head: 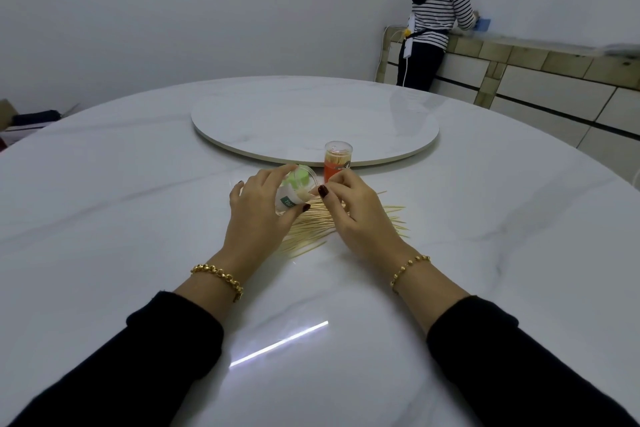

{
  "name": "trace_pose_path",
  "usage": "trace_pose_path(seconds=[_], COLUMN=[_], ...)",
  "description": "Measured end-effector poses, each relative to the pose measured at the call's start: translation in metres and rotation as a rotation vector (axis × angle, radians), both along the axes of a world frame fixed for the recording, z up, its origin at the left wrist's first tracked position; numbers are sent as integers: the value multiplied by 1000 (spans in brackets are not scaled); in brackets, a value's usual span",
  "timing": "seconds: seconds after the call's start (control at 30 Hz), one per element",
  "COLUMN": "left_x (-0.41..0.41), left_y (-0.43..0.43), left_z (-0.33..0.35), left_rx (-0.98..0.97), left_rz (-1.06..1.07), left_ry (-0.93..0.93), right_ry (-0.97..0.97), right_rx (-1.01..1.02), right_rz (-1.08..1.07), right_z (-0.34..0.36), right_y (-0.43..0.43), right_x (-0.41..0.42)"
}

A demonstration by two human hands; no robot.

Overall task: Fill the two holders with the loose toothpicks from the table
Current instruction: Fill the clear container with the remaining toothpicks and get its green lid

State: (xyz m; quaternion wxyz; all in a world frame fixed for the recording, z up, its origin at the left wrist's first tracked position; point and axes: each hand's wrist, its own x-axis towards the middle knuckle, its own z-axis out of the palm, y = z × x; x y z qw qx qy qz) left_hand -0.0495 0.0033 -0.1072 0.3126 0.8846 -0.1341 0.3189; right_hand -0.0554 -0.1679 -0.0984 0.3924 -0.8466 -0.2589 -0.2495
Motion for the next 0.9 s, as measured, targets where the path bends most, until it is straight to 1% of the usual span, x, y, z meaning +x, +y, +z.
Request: trace_pose_path(seconds=[0.07, 0.2, 0.37, 0.63, 0.77, 0.9], left_x=[0, -1, -2, -7, -7, -7], left_y=[1, 0, -1, -3, -3, -4], left_z=[0, 1, 2, 4, 4, 4], left_rx=[-9, -21, -10, -24, -23, -11], left_rz=[1, -14, -11, -44, -63, -73], left_ry=[8, 11, 10, 28, 42, 45], right_ry=[4, -19, 36, 42, 128, 168], right_rx=[66, 137, 80, 131, -40, -309], right_rz=[37, 29, 17, -64, -169, -207], right_z=[3, 6, 2, 5, -3, -3], right_y=[2, 3, 0, -23, -43, -44], right_x=[-3, -6, -3, 8, 20, 18])
